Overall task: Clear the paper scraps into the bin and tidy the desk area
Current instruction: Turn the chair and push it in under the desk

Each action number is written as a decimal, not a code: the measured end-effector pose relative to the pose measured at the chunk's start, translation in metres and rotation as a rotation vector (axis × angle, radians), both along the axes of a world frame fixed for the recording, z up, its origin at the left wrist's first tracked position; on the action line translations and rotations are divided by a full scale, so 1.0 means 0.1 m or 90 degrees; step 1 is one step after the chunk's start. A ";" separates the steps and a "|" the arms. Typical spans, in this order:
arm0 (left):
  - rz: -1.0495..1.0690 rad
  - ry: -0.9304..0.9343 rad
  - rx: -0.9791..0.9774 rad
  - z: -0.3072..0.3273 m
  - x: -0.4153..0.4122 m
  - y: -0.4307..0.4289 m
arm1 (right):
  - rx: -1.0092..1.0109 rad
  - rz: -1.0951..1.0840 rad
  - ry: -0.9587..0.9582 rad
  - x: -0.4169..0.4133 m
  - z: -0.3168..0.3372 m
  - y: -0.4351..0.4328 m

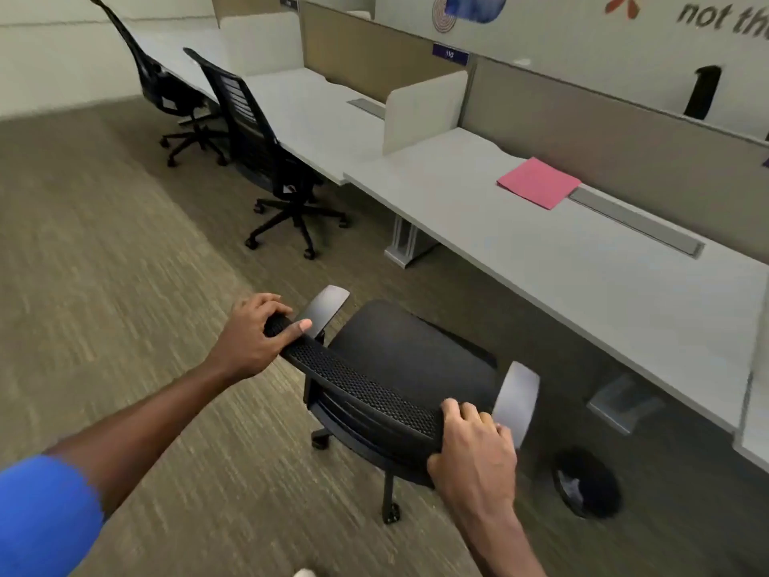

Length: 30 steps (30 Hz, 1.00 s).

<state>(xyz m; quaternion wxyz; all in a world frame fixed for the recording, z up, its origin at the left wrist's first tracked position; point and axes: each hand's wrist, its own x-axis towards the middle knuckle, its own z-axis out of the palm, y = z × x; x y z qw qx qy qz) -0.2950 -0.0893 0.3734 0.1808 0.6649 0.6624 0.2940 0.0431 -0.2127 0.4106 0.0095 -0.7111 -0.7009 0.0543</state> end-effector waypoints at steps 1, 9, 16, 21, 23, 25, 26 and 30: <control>-0.008 0.020 0.033 -0.01 0.02 0.03 | -0.003 -0.016 -0.010 -0.02 0.01 0.01; 0.009 0.064 0.114 -0.06 0.03 0.41 | 0.021 -0.125 -0.040 -0.21 0.04 0.13; 0.008 0.054 0.118 -0.15 0.08 0.84 | 0.030 -0.170 -0.055 -0.26 0.04 0.36; -0.001 0.053 0.114 -0.12 0.31 1.12 | 0.033 -0.187 -0.047 -0.08 0.04 0.59; -0.008 0.052 0.124 -0.13 0.39 1.22 | 0.030 -0.181 -0.036 0.01 0.04 0.70; -0.012 0.050 0.125 -0.14 0.47 1.35 | 0.030 -0.180 -0.028 0.11 0.01 0.82; -0.012 0.052 0.123 -0.15 0.50 1.42 | 0.034 -0.180 -0.026 0.15 0.00 0.88; -0.022 0.054 0.115 -0.17 0.65 1.73 | 0.040 -0.187 -0.019 0.31 -0.04 1.18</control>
